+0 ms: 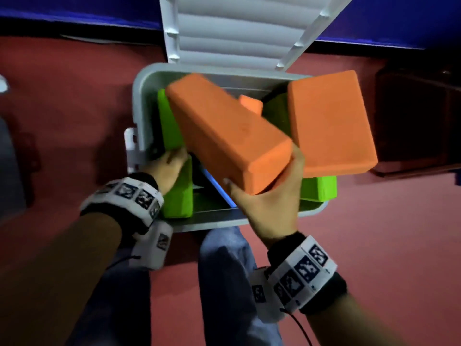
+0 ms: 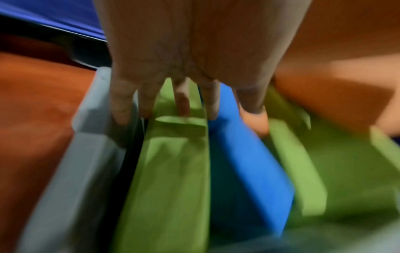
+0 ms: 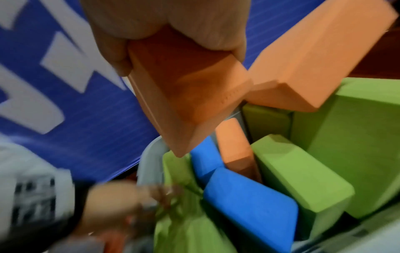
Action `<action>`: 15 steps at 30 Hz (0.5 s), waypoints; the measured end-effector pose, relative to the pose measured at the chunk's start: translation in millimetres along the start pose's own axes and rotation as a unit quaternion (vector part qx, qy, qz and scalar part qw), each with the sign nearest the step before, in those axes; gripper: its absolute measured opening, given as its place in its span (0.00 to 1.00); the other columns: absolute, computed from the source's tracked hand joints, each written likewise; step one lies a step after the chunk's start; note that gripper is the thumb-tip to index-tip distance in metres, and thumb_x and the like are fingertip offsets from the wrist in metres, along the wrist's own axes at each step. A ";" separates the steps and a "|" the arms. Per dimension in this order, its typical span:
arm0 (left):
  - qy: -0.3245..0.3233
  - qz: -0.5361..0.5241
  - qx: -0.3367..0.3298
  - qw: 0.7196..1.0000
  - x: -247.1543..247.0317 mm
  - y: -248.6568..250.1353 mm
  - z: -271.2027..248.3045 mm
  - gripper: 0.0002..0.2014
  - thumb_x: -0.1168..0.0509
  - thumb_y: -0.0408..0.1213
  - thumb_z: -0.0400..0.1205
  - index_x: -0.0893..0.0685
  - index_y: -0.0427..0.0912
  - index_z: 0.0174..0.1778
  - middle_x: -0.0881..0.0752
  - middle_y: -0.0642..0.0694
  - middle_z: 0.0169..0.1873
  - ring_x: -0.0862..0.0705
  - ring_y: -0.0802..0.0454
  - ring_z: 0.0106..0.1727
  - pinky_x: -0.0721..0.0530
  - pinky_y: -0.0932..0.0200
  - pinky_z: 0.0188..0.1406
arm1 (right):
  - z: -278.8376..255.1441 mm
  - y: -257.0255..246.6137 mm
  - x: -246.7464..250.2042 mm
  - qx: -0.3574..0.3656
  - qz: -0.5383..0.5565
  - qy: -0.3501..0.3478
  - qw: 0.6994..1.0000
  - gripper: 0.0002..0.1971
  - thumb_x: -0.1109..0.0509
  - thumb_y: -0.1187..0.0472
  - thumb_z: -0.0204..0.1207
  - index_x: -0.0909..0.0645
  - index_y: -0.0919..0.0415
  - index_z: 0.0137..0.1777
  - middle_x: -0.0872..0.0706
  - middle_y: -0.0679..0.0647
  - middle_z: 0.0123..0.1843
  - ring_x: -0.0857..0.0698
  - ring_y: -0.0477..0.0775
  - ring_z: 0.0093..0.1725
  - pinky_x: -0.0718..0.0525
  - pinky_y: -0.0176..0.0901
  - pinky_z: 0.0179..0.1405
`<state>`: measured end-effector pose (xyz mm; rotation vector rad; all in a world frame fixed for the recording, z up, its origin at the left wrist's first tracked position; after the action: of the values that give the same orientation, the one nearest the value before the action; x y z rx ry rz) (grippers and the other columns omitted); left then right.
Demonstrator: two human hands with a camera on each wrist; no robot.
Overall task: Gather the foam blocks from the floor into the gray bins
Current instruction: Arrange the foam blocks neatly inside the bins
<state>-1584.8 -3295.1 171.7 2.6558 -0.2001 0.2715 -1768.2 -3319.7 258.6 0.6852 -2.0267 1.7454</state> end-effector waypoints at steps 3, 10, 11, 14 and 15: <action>-0.093 -0.301 0.071 0.946 47.2 27.9 -32.7 0.42 0.51 0.76 0.70 0.31 0.54 0.75 0.20 0.43 0.63 0.19 0.41 0.60 0.21 0.40 0.54 | -17.2 -15.5 -32.8 0.069 -0.090 -0.034 0.993 0.43 0.19 0.47 0.51 0.35 0.50 0.67 0.26 0.53 0.56 0.24 0.54 0.57 0.24 0.44 0.56; 0.224 0.087 -0.109 0.964 45.1 24.7 -71.5 0.43 0.27 0.54 0.64 0.34 0.47 0.75 0.18 0.53 0.64 0.21 0.47 0.62 0.17 0.53 0.58 | -40.0 6.5 -55.0 0.068 -0.018 -0.233 0.970 0.24 0.37 0.43 0.75 0.21 0.57 0.65 0.14 0.50 0.58 0.17 0.50 0.59 0.21 0.46 0.61; 0.205 0.093 -0.135 0.965 46.3 25.4 -69.2 0.48 0.26 0.51 0.63 0.41 0.53 0.79 0.23 0.57 0.66 0.24 0.50 0.65 0.21 0.58 0.61 | -35.9 22.3 -55.9 0.012 -0.036 -0.196 0.980 0.24 0.39 0.43 0.75 0.20 0.58 0.63 0.13 0.51 0.55 0.16 0.53 0.56 0.20 0.50 0.58; 0.060 0.063 -0.137 0.987 71.4 16.0 -60.4 0.59 0.24 0.48 0.57 0.57 0.73 0.77 0.34 0.56 0.74 0.29 0.52 0.69 0.30 0.58 0.66 | -16.8 77.9 -62.7 -0.139 -0.208 -0.159 0.955 0.33 0.33 0.44 0.70 0.28 0.62 0.72 0.23 0.61 0.69 0.24 0.66 0.66 0.26 0.56 0.65; 0.094 0.117 -0.134 0.980 82.5 11.5 -56.0 0.60 0.26 0.50 0.56 0.59 0.74 0.77 0.36 0.51 0.76 0.29 0.47 0.71 0.29 0.53 0.69 | -10.6 93.3 -65.6 -0.182 -0.267 -0.186 0.928 0.37 0.29 0.47 0.70 0.34 0.62 0.77 0.30 0.62 0.75 0.29 0.67 0.72 0.29 0.56 0.68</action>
<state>-1515.8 -3287.4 244.2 2.3240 -0.4552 0.5308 -1770.1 -3291.3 147.7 1.3587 -2.0458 0.9485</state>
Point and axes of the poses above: each hand's wrist, its own z-axis towards the middle knuckle, its own x-axis out of the back of the hand, y = z × x, the point moved 1 cm from there along z, towards the middle knuckle
